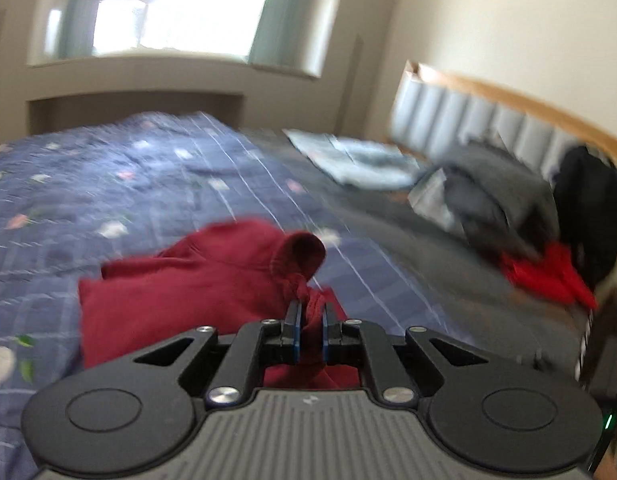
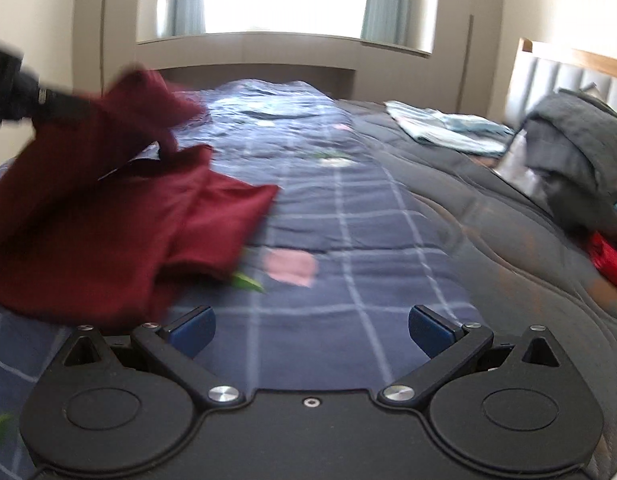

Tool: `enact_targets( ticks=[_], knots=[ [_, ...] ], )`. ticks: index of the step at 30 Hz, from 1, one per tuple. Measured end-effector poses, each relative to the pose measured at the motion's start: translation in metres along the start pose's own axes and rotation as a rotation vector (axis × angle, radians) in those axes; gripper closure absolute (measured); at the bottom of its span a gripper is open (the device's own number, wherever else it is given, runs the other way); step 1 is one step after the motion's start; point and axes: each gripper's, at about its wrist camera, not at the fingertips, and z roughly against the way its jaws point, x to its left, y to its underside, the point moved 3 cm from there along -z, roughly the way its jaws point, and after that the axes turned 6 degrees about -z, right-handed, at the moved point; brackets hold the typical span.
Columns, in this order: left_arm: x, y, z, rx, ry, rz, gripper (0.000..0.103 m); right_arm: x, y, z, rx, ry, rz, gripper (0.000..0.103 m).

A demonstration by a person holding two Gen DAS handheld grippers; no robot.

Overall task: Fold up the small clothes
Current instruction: 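Lift the sweater with the left tool and fold it over again, then grasp the red sweater edge with the right tool while the left tool holds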

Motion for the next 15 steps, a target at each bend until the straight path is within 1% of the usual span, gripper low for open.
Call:
enact_targets(
  ticks=[2, 4, 7, 8, 12, 14, 15],
  knots=[
    [-0.011, 0.012, -0.016, 0.059, -0.002, -0.017, 0.094, -0.008, 0.004, 0.001, 0.006, 0.010, -0.006, 0.000],
    [-0.018, 0.022, -0.025, 0.096, -0.008, -0.026, 0.094, -0.016, 0.005, -0.002, 0.011, 0.019, -0.014, 0.000],
    [-0.017, 0.035, -0.028, 0.116, -0.023, -0.028, 0.094, -0.026, -0.002, -0.008, 0.011, -0.009, -0.063, 0.000],
    [-0.016, 0.039, -0.024, 0.117, -0.029, -0.033, 0.093, -0.030, -0.007, -0.010, 0.007, -0.036, -0.086, 0.001],
    [-0.018, 0.046, -0.022, 0.113, -0.050, -0.066, 0.093, -0.035, -0.040, -0.027, -0.009, -0.230, -0.214, 0.001],
    [-0.017, 0.049, -0.020, 0.111, -0.056, -0.067, 0.093, -0.028, -0.058, -0.039, 0.001, -0.307, -0.250, 0.001],
    [-0.016, 0.048, -0.021, 0.109, -0.058, -0.063, 0.093, -0.022, -0.065, -0.043, 0.003, -0.327, -0.257, 0.002]
  ],
)
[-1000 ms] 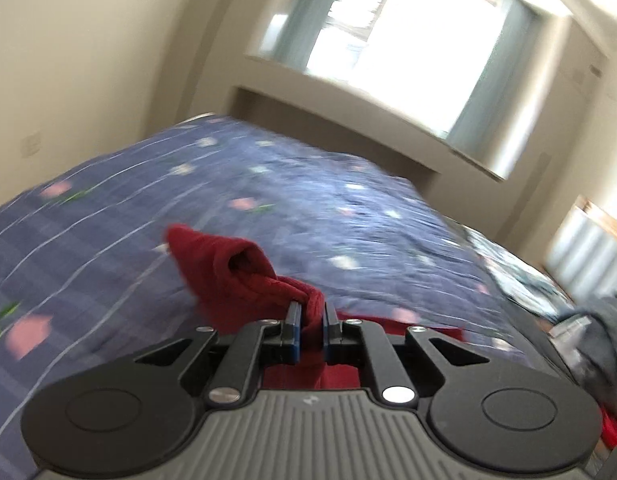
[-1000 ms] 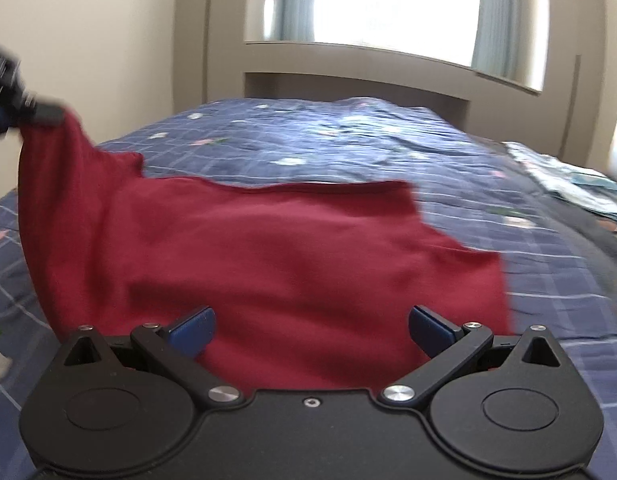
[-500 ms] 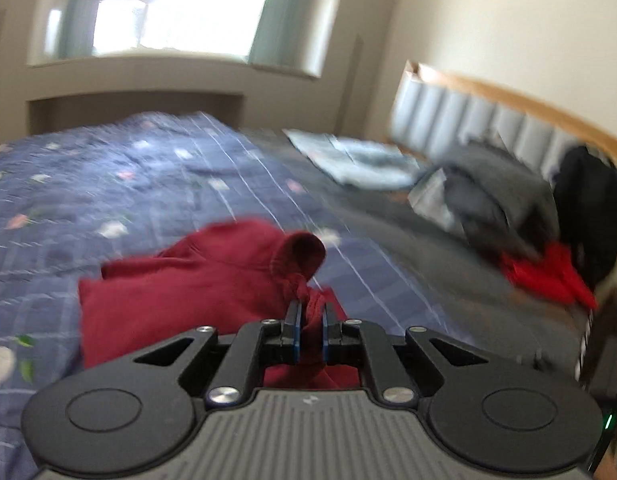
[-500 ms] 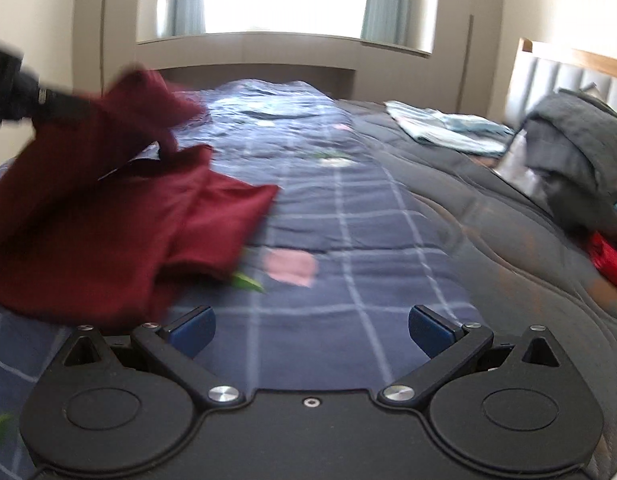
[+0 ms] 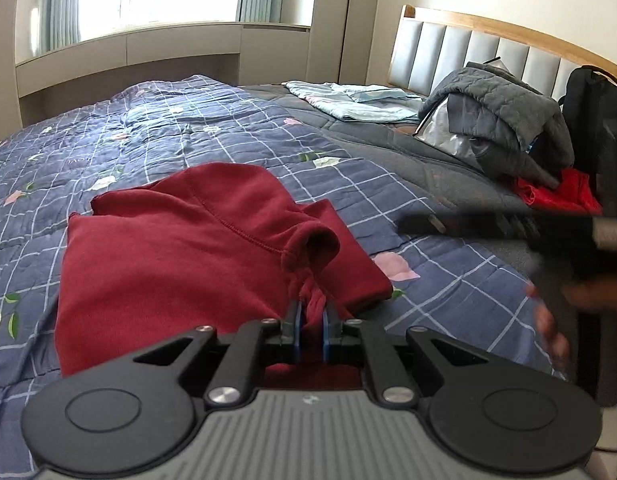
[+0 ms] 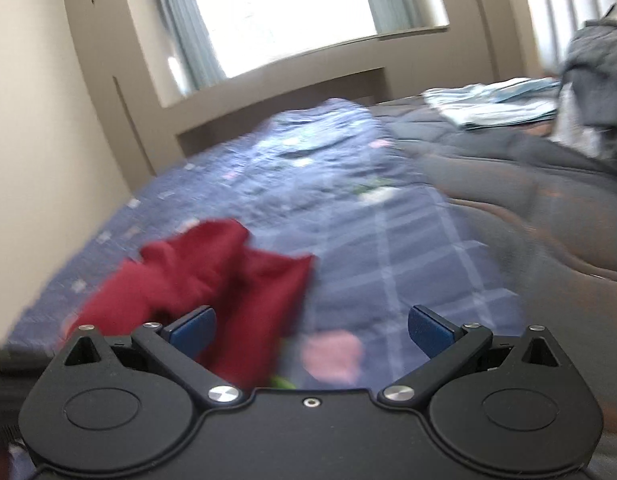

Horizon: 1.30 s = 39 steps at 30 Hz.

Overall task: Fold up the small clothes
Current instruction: 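Grasp the red sweater edge with the right tool while the left tool holds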

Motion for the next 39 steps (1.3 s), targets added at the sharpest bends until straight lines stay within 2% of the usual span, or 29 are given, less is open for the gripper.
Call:
enact_targets(
  ticks=[5, 8, 11, 13, 15, 18, 26, 31, 35, 37, 38, 39],
  knots=[
    [0.003, 0.003, -0.001, -0.007, -0.003, 0.043, 0.093, 0.039, -0.015, -0.044, 0.048, -0.108, 0.013, 0.013],
    [0.004, 0.004, -0.002, -0.004, -0.006, 0.058, 0.093, 0.053, -0.020, -0.069, 0.079, -0.132, -0.012, 0.024],
    [0.006, 0.005, -0.002, -0.004, -0.003, 0.067, 0.093, 0.057, -0.021, -0.085, 0.102, -0.151, -0.064, 0.041],
    [0.007, 0.005, -0.002, -0.005, 0.001, 0.071, 0.093, 0.057, -0.020, -0.093, 0.118, -0.153, -0.101, 0.063],
    [0.007, 0.005, -0.002, -0.008, 0.001, 0.070, 0.093, 0.053, -0.020, -0.095, 0.126, -0.153, -0.126, 0.079],
    [0.006, 0.004, 0.001, -0.022, -0.004, 0.059, 0.093, 0.049, -0.021, -0.094, 0.113, -0.168, -0.143, 0.093],
    [-0.015, -0.006, 0.013, -0.056, 0.023, 0.032, 0.093, 0.038, -0.030, -0.061, 0.016, -0.138, -0.112, 0.096],
    [-0.022, 0.002, 0.000, -0.012, 0.047, 0.031, 0.093, 0.018, -0.020, -0.058, 0.038, -0.083, -0.138, 0.096],
    [-0.017, 0.005, -0.003, 0.007, 0.060, 0.078, 0.091, 0.014, -0.008, -0.066, 0.064, -0.064, -0.136, 0.095],
    [-0.011, 0.005, 0.000, 0.008, 0.077, 0.110, 0.086, 0.015, -0.007, -0.066, 0.062, -0.057, -0.127, 0.095],
    [-0.007, 0.004, 0.002, 0.009, 0.089, 0.127, 0.073, 0.017, -0.007, -0.067, 0.060, -0.053, -0.121, 0.094],
    [-0.004, 0.003, 0.004, 0.011, 0.103, 0.142, 0.054, 0.018, -0.008, -0.066, 0.058, -0.048, -0.114, 0.092]
  ],
)
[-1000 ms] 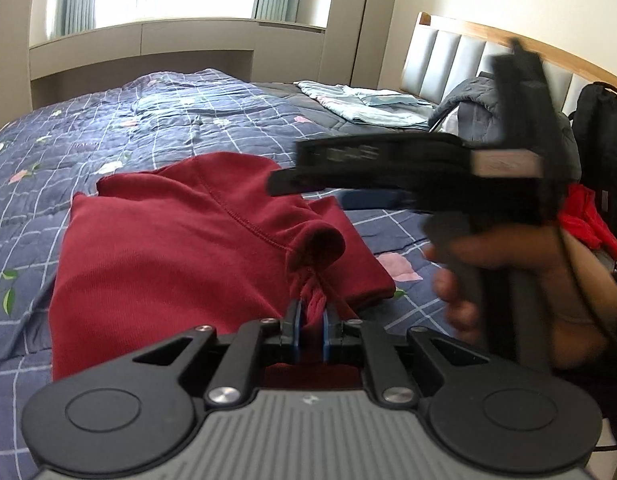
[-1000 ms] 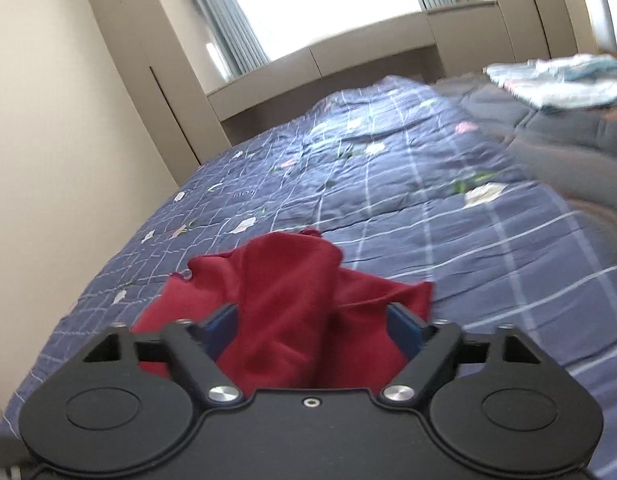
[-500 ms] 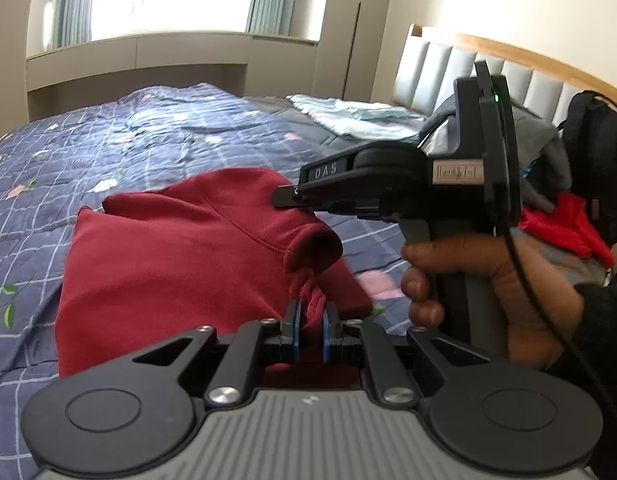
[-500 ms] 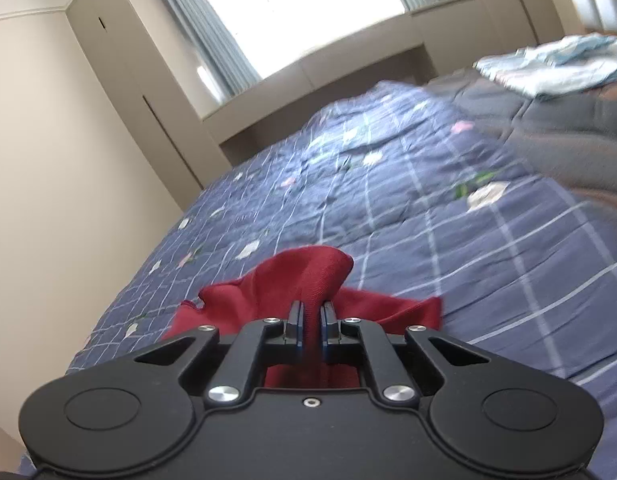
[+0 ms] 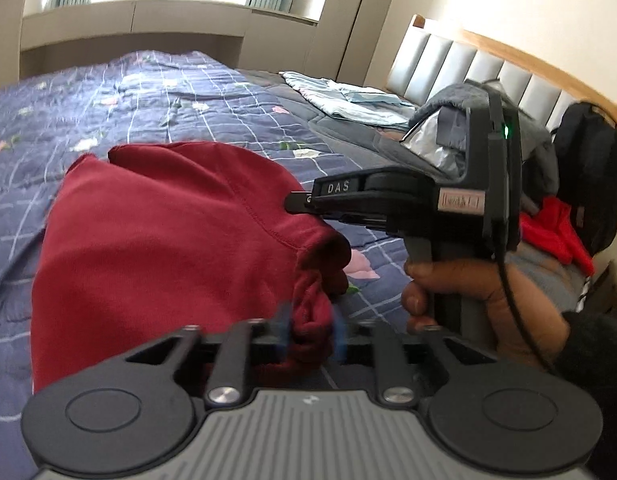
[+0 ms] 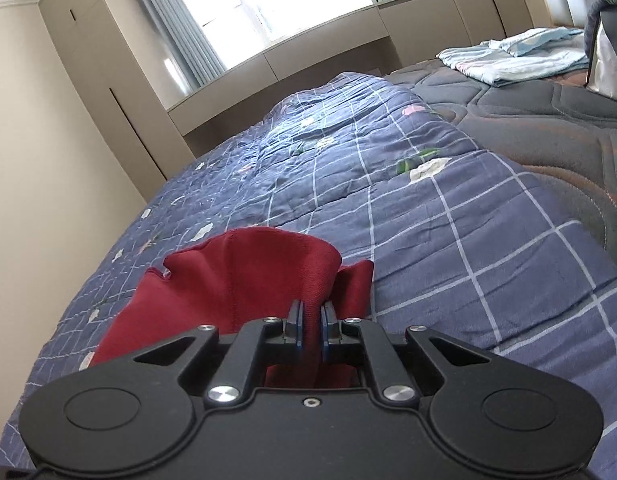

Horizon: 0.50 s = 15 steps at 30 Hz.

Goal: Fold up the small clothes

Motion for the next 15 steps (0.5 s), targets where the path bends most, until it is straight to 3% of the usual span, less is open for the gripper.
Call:
enact_targets(
  ticks=[2, 5, 7, 8, 9, 11, 13, 15],
  knots=[
    [0.009, -0.002, 0.009, -0.011, 0.007, 0.044, 0.034, 0.001, -0.001, 0.000, -0.004, 0.014, 0.020, 0.083],
    [0.031, -0.010, 0.018, -0.032, 0.013, 0.100, 0.026, 0.000, -0.007, 0.002, -0.017, 0.034, 0.041, 0.065],
    [0.056, -0.017, 0.026, -0.059, -0.041, 0.144, 0.014, 0.001, -0.013, 0.002, -0.028, 0.054, 0.080, 0.044],
    [0.071, -0.021, 0.029, -0.076, -0.094, 0.165, 0.010, 0.004, -0.017, 0.001, -0.032, 0.066, 0.116, 0.038],
    [0.083, -0.025, 0.030, -0.084, -0.137, 0.177, 0.010, 0.008, -0.021, -0.001, -0.035, 0.070, 0.149, 0.030],
    [0.113, -0.038, 0.026, -0.078, -0.240, 0.209, 0.008, 0.021, -0.028, -0.006, -0.040, 0.055, 0.230, 0.023],
    [0.136, -0.050, 0.014, -0.068, -0.292, 0.219, 0.006, 0.037, -0.032, -0.017, -0.018, 0.010, 0.319, 0.014],
    [0.157, -0.061, 0.000, -0.049, -0.325, 0.233, 0.006, 0.055, -0.034, -0.030, 0.007, -0.066, 0.395, 0.012]
  ],
)
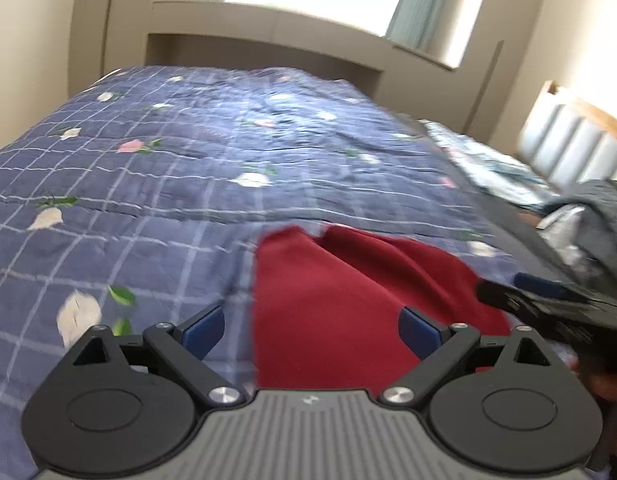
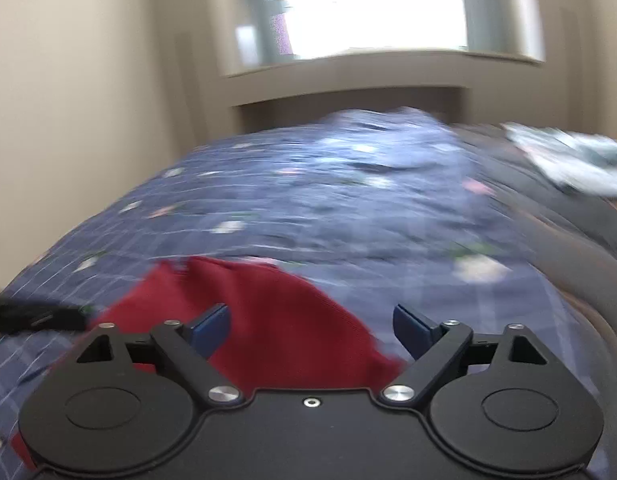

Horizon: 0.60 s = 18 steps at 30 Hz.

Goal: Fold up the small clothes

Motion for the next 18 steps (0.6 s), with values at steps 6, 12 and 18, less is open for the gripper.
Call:
enact_targets(
  ticks=[6, 12, 18],
  knots=[
    [0.023, -0.021, -0.052, 0.058, -0.071, 0.059, 0.006, 0.027, -0.010, -0.052, 0.066, -0.031, 0.169, 0.012],
    [0.035, -0.018, -0.097, 0.136, -0.123, 0.069, 0.010, 0.008, -0.005, -0.080, 0.089, 0.053, 0.151, 0.010],
    [0.050, -0.015, -0.101, 0.129, -0.079, 0.160, 0.010, -0.013, 0.006, -0.083, 0.071, 0.017, 0.032, 0.004]
  ],
)
